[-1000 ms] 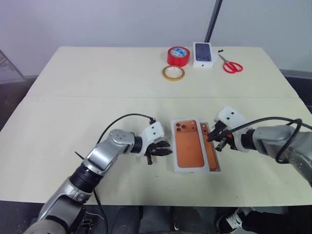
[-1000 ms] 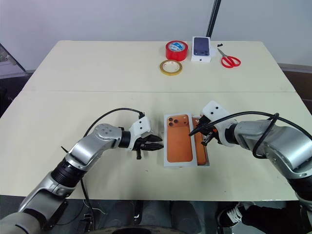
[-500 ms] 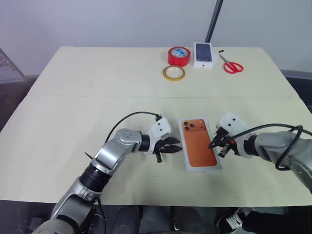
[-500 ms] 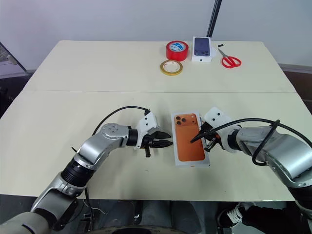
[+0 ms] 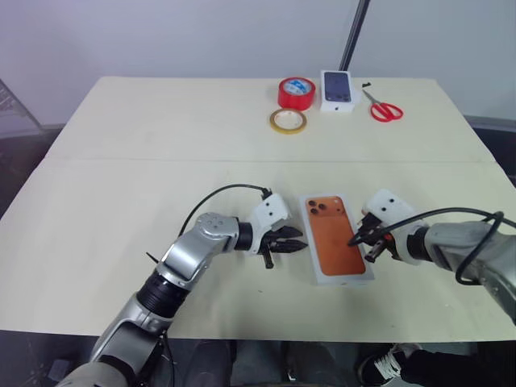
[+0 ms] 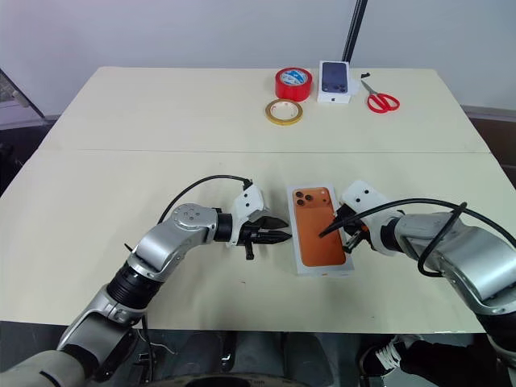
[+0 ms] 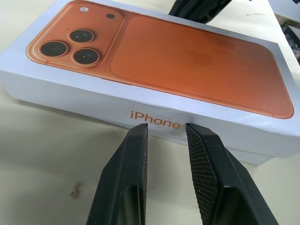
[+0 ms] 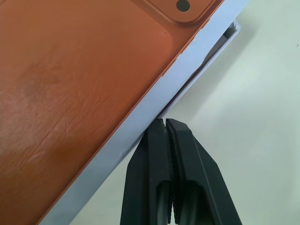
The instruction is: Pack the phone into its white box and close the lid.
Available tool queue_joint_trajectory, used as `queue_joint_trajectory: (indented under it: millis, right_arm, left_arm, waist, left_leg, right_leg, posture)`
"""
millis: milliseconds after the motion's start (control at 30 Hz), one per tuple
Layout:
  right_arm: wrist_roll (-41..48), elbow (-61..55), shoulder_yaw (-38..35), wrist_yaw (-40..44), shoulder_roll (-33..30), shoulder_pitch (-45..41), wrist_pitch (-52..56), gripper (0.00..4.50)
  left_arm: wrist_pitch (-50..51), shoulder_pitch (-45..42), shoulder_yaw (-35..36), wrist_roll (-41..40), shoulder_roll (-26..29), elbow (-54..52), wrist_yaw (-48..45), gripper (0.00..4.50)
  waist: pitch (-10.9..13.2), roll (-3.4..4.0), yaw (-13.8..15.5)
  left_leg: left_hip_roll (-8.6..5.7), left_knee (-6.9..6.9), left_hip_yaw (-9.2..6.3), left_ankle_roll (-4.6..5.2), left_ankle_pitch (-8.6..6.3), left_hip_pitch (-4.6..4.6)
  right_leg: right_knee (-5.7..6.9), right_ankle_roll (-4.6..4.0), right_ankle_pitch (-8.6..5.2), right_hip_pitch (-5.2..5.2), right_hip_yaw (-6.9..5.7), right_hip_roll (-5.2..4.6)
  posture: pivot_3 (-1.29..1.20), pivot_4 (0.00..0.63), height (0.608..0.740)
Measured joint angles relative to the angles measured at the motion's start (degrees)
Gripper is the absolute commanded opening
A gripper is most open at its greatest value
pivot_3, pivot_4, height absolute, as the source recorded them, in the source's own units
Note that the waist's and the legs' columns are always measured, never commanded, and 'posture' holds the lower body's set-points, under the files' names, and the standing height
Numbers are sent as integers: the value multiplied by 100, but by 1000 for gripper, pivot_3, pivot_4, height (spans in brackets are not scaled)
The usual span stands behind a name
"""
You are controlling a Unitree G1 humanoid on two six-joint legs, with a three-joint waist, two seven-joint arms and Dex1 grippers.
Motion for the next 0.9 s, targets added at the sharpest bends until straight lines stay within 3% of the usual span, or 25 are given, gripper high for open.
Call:
queue_joint_trajectory:
  millis: [667, 900]
  right_arm:
    - [-291, -102, -32, 118, 129, 219, 110, 90]
    - [-371, -103, -321, 531, -223, 267, -73, 90]
  left_arm:
    - [-118, -114, 3, 90, -90, 229, 63, 1358]
    - [-146, -161, 61, 83, -182, 294, 190, 1358]
  waist:
    - [0, 0, -3]
    - [0, 0, 2]
  left_leg:
    - [0, 1, -1, 0, 0, 1]
    - [0, 1, -1, 0, 0, 1]
  right_leg:
    - [0, 0, 0, 2, -1, 1]
    - [0, 0, 0, 2, -1, 1]
  posture:
    - [0, 150, 725]
    - [0, 150, 725]
